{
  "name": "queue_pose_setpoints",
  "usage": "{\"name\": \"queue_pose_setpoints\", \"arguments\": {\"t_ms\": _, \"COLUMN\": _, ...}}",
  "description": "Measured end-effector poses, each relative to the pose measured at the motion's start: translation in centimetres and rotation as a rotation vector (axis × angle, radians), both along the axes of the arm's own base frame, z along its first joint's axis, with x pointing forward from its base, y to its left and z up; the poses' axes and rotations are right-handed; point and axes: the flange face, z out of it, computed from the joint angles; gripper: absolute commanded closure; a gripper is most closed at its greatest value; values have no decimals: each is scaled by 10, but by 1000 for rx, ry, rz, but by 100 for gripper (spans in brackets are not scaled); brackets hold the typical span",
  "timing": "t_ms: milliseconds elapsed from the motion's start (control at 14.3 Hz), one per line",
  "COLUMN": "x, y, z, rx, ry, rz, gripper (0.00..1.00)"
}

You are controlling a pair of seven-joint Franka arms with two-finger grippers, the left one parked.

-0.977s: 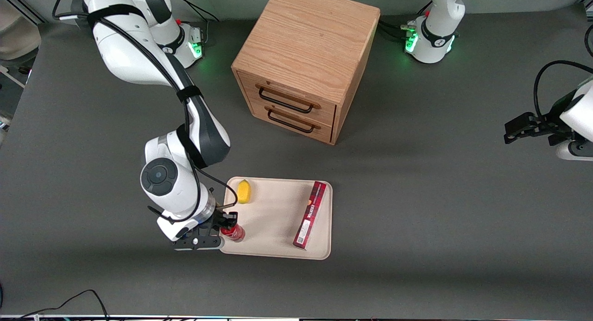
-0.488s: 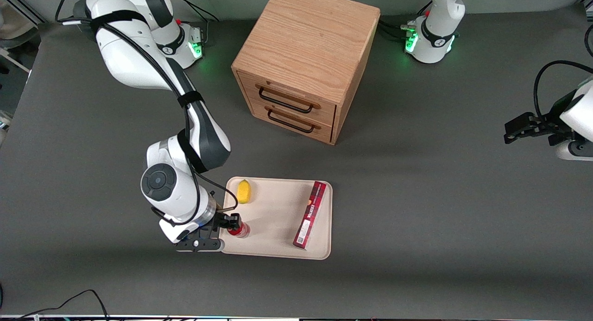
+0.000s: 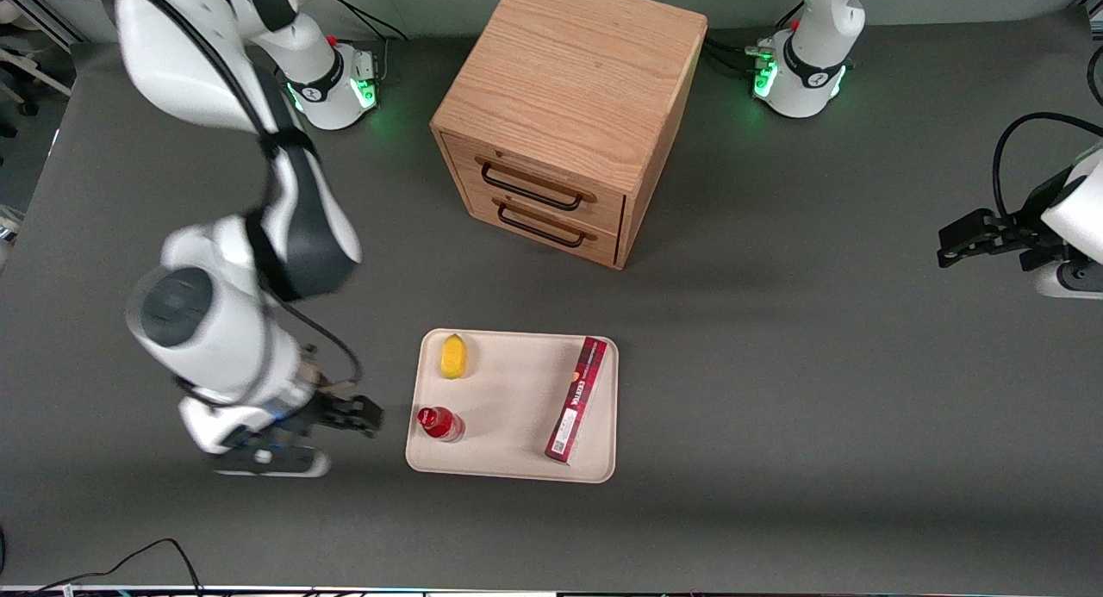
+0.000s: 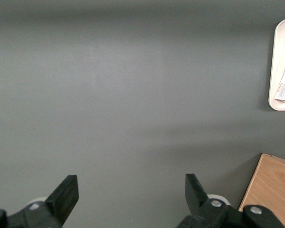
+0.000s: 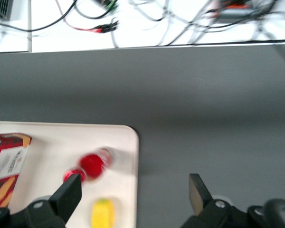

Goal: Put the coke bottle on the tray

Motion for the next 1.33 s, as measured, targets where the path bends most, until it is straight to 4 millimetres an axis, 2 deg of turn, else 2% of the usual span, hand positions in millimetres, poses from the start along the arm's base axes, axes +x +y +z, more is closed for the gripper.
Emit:
{"name": "queue_pose_setpoints", "arguments": {"t_ms": 140, "x": -25, "y": -51, "z": 67, "rx": -10, "ry": 6, "rz": 49, "gripper": 0}}
{"name": "queue_pose_setpoints", "arguments": {"t_ms": 209, "x": -41, "y": -79, "z": 93, "rx": -9, "ry": 14, "rz": 58, "gripper": 0}}
{"name": "queue_pose_setpoints", "arguments": {"t_ms": 349, "x": -78, "y": -131, "z": 131, "rx": 3, "ry": 24, "rz": 34, "gripper": 0}}
{"name": "queue_pose_setpoints", "arguments": {"t_ms": 488, "x": -118, "y": -172, "z": 155, "rx": 20, "ry": 52, "rz": -4, "gripper": 0}}
{"name": "queue_pose_setpoints", "arguments": {"t_ms": 558, "x": -135, "y": -184, "z": 166, "rx": 27, "ry": 62, "rz": -18, "gripper": 0}}
{"name": "queue_pose_setpoints", "arguments": {"t_ms": 698, "x": -165, "y": -195, "z": 186, "rx": 39, "ry": 81, "rz": -30, "gripper": 0}}
{"name": "queue_pose_setpoints", "arguments": {"t_ms": 907, "x": -193, "y": -204, "z": 206, "rx": 46, "ry": 94, "rz": -27, "gripper": 0}}
{"name": "queue_pose_setpoints", "arguments": {"t_ms": 1186, "x": -201, "y": -234, "z": 201, "rx": 47, "ry": 129, "rz": -21, "gripper": 0}}
{"name": "queue_pose_setpoints", "arguments": {"t_ms": 1326, "x": -201, "y": -233, "z": 198, "rx": 47, "ry": 134, "rz": -20, "gripper": 0}}
